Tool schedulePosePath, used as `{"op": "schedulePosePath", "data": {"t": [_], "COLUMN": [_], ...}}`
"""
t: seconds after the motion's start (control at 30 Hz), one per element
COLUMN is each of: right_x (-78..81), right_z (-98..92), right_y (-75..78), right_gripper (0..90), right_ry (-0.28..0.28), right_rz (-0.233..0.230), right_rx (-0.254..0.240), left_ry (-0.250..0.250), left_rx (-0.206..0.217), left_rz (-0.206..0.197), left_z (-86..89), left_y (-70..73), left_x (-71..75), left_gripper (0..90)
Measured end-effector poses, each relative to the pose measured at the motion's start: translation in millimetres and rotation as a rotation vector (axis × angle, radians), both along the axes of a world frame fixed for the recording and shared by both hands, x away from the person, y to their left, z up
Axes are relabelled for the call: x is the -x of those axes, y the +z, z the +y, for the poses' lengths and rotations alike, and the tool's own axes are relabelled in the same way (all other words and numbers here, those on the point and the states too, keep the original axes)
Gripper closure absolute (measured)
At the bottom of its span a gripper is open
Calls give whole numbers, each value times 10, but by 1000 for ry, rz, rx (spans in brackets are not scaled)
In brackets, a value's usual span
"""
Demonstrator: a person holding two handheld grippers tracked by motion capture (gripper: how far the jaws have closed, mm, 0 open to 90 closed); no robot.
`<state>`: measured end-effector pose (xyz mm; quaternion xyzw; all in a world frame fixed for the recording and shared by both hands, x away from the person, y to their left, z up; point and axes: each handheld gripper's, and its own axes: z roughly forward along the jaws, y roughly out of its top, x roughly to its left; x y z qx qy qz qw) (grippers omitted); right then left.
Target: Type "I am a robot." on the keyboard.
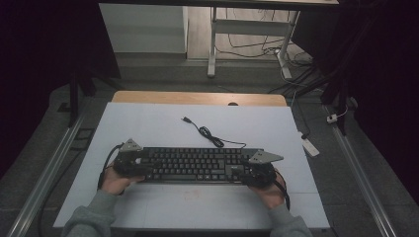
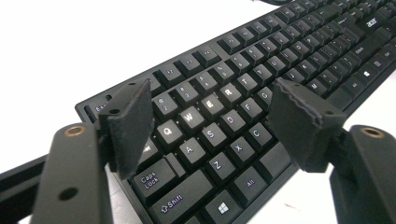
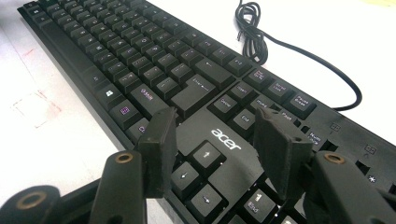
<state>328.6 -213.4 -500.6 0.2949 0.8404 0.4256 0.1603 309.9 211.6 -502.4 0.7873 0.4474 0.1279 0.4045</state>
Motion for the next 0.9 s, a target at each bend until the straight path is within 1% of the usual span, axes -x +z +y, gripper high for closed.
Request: {"op": "schedulePosePath", "data": {"t": [0.13,0.47,0.9], "right_x": [1,3,28], "right_z": [0,-3,79], "right_y": [1,21,94], "right_gripper": [491,489,488], "right_ry": [-1,2,24], "right_rz": [1,-5,-17], "right_rx": [-1,-5,-35], "left_ry": [-9,-30,-43], "left_rx": [2,3,-3], "left_rz": [-1,-5,-1], "left_z": [2,-12,-36], "left_y": [8,16,14], "left_x": [5,10,13], "left_gripper": [284,267,240]}}
